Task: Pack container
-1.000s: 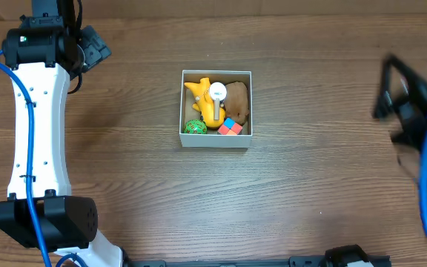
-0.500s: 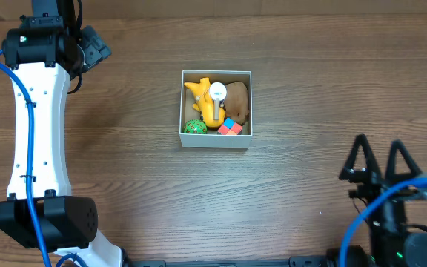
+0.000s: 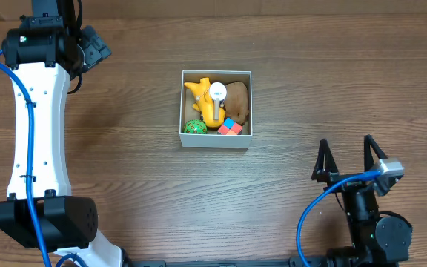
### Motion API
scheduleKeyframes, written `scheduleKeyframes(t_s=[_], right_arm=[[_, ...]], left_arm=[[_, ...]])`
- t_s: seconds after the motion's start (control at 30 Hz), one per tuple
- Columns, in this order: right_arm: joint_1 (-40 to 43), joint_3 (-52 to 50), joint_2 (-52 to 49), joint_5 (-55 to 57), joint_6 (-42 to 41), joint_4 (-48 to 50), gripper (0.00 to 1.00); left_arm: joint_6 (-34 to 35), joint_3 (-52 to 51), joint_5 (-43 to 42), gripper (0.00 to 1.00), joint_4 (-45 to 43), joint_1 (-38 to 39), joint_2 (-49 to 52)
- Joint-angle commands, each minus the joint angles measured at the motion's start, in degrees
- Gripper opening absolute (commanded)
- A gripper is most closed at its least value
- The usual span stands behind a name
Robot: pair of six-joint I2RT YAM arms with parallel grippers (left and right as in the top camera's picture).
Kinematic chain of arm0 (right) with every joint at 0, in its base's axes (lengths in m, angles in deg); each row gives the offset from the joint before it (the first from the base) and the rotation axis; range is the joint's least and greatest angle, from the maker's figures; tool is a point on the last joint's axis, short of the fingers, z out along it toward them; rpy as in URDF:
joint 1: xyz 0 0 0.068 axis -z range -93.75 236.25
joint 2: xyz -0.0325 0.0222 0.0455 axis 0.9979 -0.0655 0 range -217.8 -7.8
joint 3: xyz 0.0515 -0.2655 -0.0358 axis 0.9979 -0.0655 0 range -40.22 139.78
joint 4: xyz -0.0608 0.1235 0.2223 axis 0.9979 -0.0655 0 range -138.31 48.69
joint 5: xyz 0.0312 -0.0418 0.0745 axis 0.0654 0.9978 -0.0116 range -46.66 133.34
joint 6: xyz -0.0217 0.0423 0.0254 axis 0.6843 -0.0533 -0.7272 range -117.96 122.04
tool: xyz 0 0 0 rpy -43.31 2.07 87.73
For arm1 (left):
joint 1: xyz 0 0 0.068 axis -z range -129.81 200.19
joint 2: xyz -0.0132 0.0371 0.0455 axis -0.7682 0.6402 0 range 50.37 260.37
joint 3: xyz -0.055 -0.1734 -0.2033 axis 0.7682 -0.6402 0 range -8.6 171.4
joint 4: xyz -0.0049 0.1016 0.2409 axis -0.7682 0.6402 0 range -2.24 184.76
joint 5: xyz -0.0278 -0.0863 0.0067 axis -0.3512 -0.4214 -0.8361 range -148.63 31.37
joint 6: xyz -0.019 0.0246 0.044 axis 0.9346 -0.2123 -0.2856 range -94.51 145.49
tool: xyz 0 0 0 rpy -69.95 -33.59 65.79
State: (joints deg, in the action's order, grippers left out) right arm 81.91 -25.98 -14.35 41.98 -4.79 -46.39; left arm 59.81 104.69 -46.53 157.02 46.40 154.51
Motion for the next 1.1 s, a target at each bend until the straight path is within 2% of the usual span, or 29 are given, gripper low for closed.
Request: scheduleKeyframes(t_s=[0.0, 0.27, 1.07], right_arm=[[1.1, -3.1, 2.6, -1.3, 3.7, 0.5, 1.00], [1.1, -8.1, 6.4, -1.3, 3.7, 0.5, 1.00], [1.1, -13.8, 6.4, 0.2, 3.7, 0.3, 1.00]], left_arm=[[0.0, 0.7, 0.5, 1.00, 0.0, -0.3, -0.7], [0.0, 0.7, 0.5, 1.00, 0.0, -0.3, -0.7], [-0.1, 0.7, 0.5, 1.00, -0.1, -0.3, -0.7]])
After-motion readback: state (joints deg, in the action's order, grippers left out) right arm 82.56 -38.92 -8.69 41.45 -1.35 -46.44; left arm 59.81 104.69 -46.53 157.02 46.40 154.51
